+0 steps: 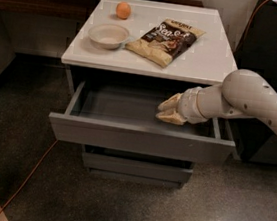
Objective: Open top drawer
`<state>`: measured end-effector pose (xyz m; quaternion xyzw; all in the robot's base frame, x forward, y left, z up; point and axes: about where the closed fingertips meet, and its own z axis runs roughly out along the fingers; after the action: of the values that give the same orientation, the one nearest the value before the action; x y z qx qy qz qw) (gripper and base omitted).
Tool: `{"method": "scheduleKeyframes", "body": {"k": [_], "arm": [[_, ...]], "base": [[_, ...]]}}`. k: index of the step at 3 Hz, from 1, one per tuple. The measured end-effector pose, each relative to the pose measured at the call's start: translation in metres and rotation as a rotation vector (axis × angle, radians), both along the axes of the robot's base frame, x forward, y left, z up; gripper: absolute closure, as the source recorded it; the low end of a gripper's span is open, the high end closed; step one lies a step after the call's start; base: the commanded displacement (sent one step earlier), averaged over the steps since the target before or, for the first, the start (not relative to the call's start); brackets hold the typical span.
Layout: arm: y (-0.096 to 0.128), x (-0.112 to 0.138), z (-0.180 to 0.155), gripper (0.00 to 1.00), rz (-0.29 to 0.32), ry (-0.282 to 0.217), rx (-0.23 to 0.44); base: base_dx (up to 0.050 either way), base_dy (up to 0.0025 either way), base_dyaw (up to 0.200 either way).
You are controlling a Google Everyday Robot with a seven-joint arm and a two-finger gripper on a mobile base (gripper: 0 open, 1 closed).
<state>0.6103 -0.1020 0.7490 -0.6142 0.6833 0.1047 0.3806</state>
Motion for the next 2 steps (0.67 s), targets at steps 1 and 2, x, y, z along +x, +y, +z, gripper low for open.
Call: {"method": "scheduleKeyframes", "body": {"k": [1, 2], "arm": [[-0.002, 0.018, 0.000, 0.41, -0.008, 0.000, -0.007], [-0.004, 0.031, -0.012, 0.65, -0.024, 0.016, -0.016]], "base": [[0.000, 0.00000, 0.000], [0.000, 0.00000, 0.000]]}}
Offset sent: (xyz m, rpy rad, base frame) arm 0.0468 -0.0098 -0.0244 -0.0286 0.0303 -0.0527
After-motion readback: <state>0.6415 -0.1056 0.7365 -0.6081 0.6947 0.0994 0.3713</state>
